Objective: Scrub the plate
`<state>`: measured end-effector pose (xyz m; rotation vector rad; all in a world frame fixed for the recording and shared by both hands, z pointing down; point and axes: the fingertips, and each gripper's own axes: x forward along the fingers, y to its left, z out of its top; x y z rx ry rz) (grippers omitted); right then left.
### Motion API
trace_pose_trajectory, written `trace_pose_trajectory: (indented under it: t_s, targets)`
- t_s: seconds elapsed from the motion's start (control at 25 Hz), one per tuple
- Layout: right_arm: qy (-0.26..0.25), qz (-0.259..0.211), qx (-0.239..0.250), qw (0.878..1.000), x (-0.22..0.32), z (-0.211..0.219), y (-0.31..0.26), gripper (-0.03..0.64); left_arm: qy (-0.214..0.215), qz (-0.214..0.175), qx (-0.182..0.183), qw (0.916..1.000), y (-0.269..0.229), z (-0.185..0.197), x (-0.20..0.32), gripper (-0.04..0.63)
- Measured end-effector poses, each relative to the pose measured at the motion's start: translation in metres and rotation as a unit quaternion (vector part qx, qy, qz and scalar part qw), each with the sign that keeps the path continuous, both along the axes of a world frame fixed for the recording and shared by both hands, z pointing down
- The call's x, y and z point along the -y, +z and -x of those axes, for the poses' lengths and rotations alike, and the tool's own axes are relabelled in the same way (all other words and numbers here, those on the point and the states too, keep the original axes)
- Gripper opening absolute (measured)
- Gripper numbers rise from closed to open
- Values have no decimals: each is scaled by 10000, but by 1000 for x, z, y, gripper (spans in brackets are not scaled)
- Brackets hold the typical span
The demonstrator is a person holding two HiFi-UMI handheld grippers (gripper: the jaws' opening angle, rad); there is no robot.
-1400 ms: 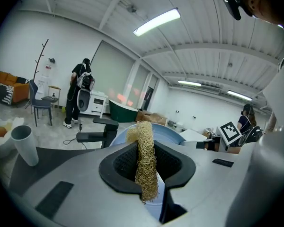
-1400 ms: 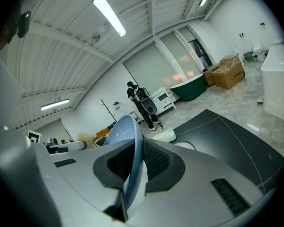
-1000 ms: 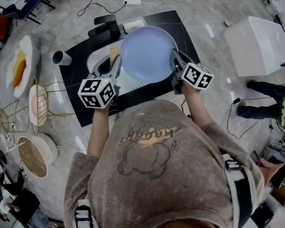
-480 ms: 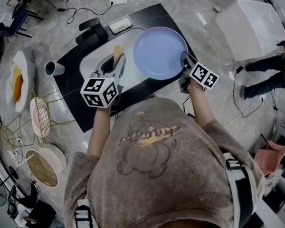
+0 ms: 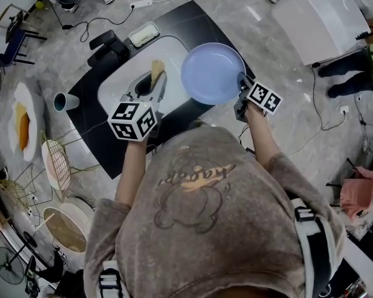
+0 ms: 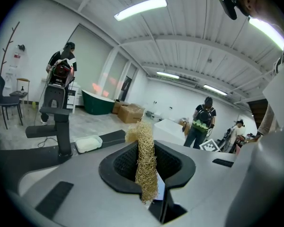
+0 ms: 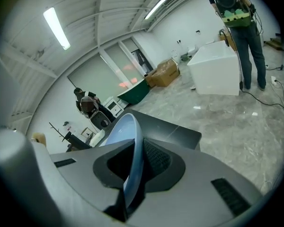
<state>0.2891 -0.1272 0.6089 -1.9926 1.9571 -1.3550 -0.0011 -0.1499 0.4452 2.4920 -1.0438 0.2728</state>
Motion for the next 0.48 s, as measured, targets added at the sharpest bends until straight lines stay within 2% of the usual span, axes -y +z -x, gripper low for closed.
trace_pose_trajectory:
  t_s: [0.24,0.48]
  targets:
    - [93,170,-46,9998,-8,-12,19,37,39,32,-5,10000,1,-8,-2,78]
    - [-14,311,-622,9976,-6,-23,31,22,27,80,-9,10000,2,-10,-6,78]
